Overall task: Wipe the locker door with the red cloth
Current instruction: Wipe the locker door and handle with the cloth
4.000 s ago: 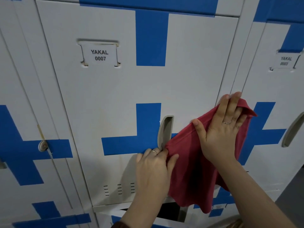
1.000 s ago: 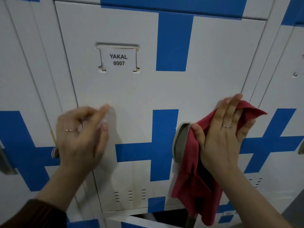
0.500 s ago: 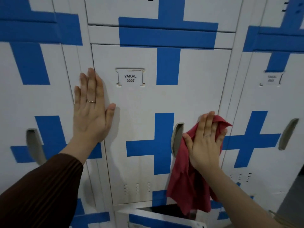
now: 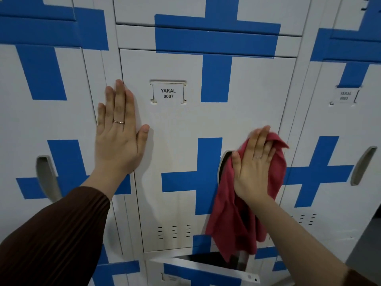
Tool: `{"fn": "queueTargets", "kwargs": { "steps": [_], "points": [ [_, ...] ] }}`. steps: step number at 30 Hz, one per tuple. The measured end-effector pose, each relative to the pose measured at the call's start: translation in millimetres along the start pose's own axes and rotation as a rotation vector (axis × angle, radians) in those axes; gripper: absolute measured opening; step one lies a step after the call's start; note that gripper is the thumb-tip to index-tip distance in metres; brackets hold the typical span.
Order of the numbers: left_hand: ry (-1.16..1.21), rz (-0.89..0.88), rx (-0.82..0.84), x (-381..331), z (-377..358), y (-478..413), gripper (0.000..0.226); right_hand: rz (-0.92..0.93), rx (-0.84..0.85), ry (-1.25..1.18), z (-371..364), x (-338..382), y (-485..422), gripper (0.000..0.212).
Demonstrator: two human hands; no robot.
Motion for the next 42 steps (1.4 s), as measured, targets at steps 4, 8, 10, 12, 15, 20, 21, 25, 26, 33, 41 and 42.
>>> {"fn": "queueTargets", "kwargs": {
  "steps": [4,8,10,12,15,20,21,25,26,33,41,42],
  "points": [
    [0.005,0.003,0.001,0,0,0,0.065,0.046,-0.048,0.035,12,17,-33,0.067],
    [0.004,0.002,0.002,1,1,0,0.064,0.039,-0.018,0.003,12,7,-25,0.068],
    [0.006,-0.001,0.003,0,0,0,0.064,-0.046,-0.020,-0.054,13,-3,-17,0.071],
    [0.003,-0.001,0.001,1,1,0,0.064,-0.118,-0.016,-0.108,12,-8,-11,0.076],
    [0.000,-0.001,0.000,1,1,0,0.065,-0.148,-0.023,-0.169,10,-7,-9,0.078],
    [-0.006,-0.004,0.003,1,1,0,0.064,-0.200,-0.068,-0.216,9,3,-13,0.087],
    [-0.006,-0.005,0.003,0,1,0,0.064,-0.207,-0.067,-0.211,8,8,-13,0.087],
    [-0.006,-0.003,-0.002,1,1,0,0.064,-0.126,-0.043,-0.139,2,43,-20,0.084],
    [-0.004,-0.004,-0.003,1,1,0,0.064,-0.088,-0.038,-0.116,0,55,-24,0.083],
    [0.014,-0.029,-0.013,2,2,0,0.063,0.286,0.115,-0.088,-23,110,-13,0.063],
    [0.011,-0.072,-0.009,5,3,1,0.062,0.277,0.127,0.004,-51,119,21,0.076],
    [0.008,-0.074,-0.010,5,2,1,0.062,0.281,0.127,-0.002,-55,126,24,0.080]
  ]
}}
Point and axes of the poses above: each hand's wrist, its own y-axis away from the middle knuckle, its own z-axis out of the back of the hand, x = y × z, the point moved 6 cm from there along -y, towards the middle knuckle, and after that the axes turned 9 degrees about z, right-handed, at the moved point
